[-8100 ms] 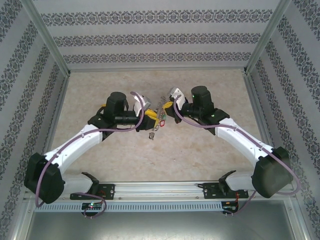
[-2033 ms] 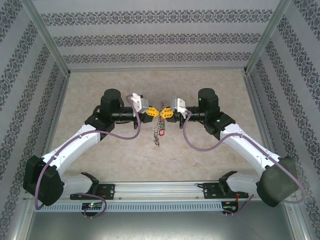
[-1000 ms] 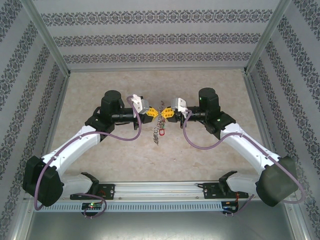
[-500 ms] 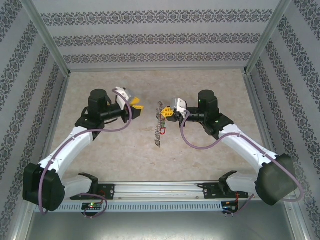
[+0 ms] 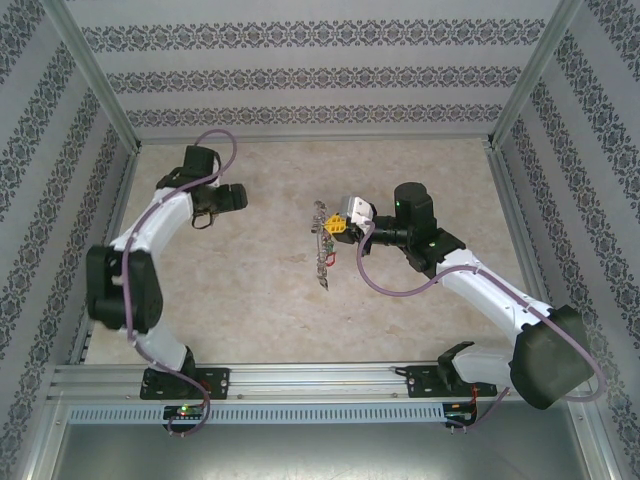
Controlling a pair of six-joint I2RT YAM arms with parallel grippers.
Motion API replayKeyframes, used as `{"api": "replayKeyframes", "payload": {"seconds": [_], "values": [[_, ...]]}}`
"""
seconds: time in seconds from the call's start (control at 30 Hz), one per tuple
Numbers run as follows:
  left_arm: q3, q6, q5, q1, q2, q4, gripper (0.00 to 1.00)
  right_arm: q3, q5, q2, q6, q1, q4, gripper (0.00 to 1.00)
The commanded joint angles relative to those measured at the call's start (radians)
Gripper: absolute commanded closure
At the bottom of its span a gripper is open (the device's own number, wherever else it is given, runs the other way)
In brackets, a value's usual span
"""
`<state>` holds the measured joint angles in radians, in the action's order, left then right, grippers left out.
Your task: Put the keys on the keyring
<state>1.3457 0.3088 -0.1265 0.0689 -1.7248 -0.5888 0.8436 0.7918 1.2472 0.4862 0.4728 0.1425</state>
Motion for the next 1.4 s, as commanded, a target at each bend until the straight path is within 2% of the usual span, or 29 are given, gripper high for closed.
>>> {"api": "replayKeyframes", "payload": {"seconds": [0.0, 0.07, 0.17, 0.27, 0.5, 0.63, 1.0, 1.17, 1.27, 1.37], "values": [[0.144, 0.077, -0.002, -0.062, -0.130, -0.163, 0.25, 0.008, 0.009, -0.005, 0.022, -0.008, 0.013, 1.00], [0.227, 0.055, -0.035, -0.089, -0.202, -0.193, 0.36, 0.017, 0.006, -0.006, 0.025, -0.008, -0.003, 1.00], [0.314, -0.028, -0.046, -0.126, -0.284, -0.233, 0.40, 0.023, -0.003, -0.018, 0.026, -0.007, -0.024, 1.00], [0.369, -0.093, -0.137, -0.170, -0.357, -0.240, 0.46, 0.014, -0.007, -0.031, 0.030, -0.008, -0.036, 1.00], [0.479, -0.161, -0.193, -0.185, -0.478, -0.292, 0.45, 0.021, -0.010, -0.037, 0.041, -0.010, -0.068, 1.00], [0.485, -0.181, -0.210, -0.185, -0.513, -0.292, 0.53, 0.038, -0.008, -0.033, 0.053, -0.011, -0.081, 1.00], [0.505, -0.196, -0.184, -0.185, -0.551, -0.322, 0.58, 0.048, -0.009, -0.048, 0.061, -0.016, -0.108, 1.00], [0.532, -0.208, -0.198, -0.185, -0.580, -0.336, 0.72, 0.051, -0.011, -0.054, 0.062, -0.016, -0.117, 1.00], [0.553, -0.211, -0.192, -0.185, -0.603, -0.360, 0.72, 0.054, -0.011, -0.057, 0.063, -0.015, -0.124, 1.00], [0.550, -0.213, -0.179, -0.185, -0.607, -0.359, 0.66, 0.057, -0.012, -0.061, 0.063, -0.016, -0.127, 1.00]]}}
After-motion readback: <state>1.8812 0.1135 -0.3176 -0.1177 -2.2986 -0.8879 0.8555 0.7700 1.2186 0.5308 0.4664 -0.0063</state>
